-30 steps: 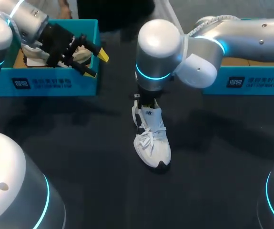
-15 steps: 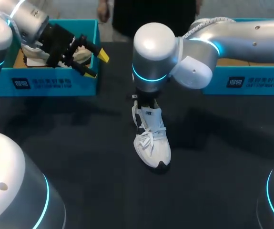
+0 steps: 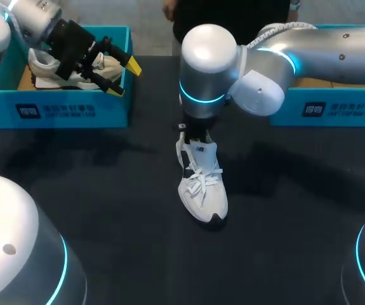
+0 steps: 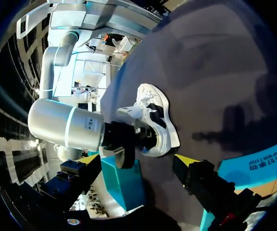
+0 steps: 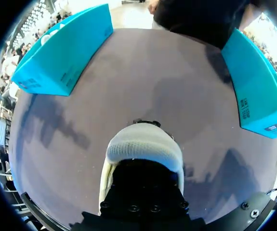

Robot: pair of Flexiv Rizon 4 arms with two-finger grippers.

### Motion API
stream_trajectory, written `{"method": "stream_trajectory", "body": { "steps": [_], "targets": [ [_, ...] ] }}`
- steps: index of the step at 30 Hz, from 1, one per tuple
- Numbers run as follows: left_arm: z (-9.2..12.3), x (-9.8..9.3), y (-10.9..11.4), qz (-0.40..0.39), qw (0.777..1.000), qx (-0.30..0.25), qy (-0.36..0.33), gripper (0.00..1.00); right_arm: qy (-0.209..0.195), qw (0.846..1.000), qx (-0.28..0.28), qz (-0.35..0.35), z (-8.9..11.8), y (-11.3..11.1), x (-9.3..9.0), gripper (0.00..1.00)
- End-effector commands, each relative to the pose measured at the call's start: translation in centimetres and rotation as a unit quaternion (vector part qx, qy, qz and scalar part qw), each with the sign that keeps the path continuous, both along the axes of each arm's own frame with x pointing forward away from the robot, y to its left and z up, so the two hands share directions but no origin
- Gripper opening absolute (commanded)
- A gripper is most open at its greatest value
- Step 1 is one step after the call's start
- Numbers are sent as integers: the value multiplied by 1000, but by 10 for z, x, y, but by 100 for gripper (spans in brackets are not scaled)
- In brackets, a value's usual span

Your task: Take the shoe out of the shoebox, open the shoe tongue, remove and reinsert the insole, then place the shoe into the shoebox

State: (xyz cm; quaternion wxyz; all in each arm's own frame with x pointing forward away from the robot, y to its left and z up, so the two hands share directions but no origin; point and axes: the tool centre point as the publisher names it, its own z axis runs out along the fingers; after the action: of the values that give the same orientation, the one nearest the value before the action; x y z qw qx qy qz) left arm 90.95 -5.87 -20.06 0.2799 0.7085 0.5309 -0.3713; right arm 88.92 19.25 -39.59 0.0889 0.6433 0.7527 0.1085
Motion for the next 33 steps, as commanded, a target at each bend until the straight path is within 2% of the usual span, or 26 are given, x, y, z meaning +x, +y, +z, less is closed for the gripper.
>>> {"method": "stream_trajectory", "body": {
  "steps": [1, 8, 14, 20, 25, 33],
  "targets": [
    [4, -1, 5, 4, 1000, 3, -2, 100, 9, 1000, 1, 1, -10, 4, 5, 0],
    [7, -2, 6, 8, 1000, 1, -4, 100, 22, 1000, 4, 3, -11, 8, 0, 0],
    [7, -2, 6, 8, 1000, 1, -4, 100, 47, 999, 8, 7, 2, 9, -10, 0],
    [7, -2, 6, 8, 1000, 1, -4, 100, 87, 996, 19, 28, 21, 7, -23, 0],
    [7, -2, 6, 8, 1000, 1, -4, 100, 140, 989, 22, 48, 30, 8, -34, 0],
    [7, -2, 6, 8, 1000, 1, -4, 100, 134, 989, 23, 54, 32, 8, -36, 0]
  ]
}}
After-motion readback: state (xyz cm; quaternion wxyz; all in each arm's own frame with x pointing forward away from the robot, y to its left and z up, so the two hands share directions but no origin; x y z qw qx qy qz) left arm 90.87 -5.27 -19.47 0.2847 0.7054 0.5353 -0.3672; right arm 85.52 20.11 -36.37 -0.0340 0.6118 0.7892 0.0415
